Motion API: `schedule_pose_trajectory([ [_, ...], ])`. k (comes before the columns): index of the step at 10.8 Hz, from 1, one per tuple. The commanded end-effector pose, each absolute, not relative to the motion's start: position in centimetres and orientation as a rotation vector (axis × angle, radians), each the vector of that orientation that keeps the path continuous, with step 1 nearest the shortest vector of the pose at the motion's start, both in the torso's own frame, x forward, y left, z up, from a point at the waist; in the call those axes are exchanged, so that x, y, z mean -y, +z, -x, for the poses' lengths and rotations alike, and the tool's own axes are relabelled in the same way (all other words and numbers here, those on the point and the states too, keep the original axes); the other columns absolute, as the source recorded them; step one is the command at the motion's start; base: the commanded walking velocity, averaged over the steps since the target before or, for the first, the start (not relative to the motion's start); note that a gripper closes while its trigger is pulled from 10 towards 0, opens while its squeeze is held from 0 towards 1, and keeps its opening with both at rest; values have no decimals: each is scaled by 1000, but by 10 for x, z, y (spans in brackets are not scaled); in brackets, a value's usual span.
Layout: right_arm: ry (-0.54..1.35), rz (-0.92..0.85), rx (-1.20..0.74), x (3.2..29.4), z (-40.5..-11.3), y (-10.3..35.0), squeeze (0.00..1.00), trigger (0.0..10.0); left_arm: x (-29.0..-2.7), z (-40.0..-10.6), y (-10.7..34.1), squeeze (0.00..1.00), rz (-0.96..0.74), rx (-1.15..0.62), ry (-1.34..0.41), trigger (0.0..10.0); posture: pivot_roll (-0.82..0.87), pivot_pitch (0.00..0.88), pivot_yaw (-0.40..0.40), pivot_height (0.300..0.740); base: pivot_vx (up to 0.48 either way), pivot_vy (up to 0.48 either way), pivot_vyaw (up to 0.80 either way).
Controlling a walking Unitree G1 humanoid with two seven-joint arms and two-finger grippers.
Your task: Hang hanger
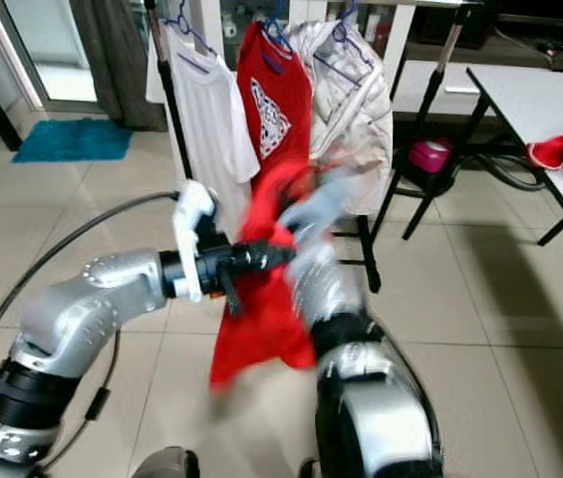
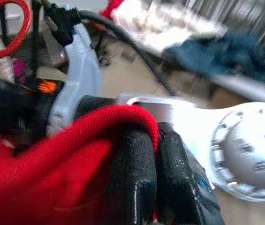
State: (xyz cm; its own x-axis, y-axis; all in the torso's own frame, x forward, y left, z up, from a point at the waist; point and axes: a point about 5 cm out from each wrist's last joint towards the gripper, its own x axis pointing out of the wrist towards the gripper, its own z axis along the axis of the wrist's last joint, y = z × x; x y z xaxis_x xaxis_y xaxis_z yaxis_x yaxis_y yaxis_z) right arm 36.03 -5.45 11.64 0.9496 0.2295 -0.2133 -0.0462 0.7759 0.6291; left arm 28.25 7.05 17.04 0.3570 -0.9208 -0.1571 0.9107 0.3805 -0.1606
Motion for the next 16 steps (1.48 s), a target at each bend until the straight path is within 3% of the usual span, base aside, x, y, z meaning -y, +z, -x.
schedule_pose_trajectory([
  [1, 201, -624, -286, 42, -356, 116, 0, 10000, -66, -281, 177, 0, -35, -184, -1207, 0, 86, 29, -13, 740, 0, 0, 0],
  [4, 170, -647, -145, 67, -356, 126, 0, 10000, -79, -271, 146, 0, -175, -283, -1147, 0, 70, 23, -22, 740, 0, 0, 0],
  [5, 174, -643, -127, 70, -356, 129, 0, 10000, -77, -270, 142, 0, -174, -289, -1143, 1686, 62, 21, -29, 740, 0, 0, 0],
  [6, 184, -645, -106, 71, -357, 133, 0, 10000, -70, -270, 140, 0, -108, -287, -1129, 10000, 56, 17, -34, 740, 0, 0, 0],
  [7, 194, -640, -100, 70, -357, 135, 0, 10000, -66, -271, 143, 0, -41, -264, -1127, 10000, 53, 14, -37, 740, 0, 0, 0],
  [8, 199, -637, -95, 70, -357, 136, 0, 10000, -65, -273, 146, 1000, -15, -248, -1109, 10000, 54, 11, -39, 740, 0, 0, 0],
  [13, 211, -575, -84, 77, -361, 139, 0, 10000, -84, -272, 144, 1000, -52, -283, -1100, 10000, 58, 9, -48, 740, 0, 0, 0],
  [16, 239, -531, -88, 80, -360, 138, 0, 10000, -80, -266, 154, 1000, 41, -244, -1142, 10000, 62, 5, -57, 740, 0, 0, 0],
])
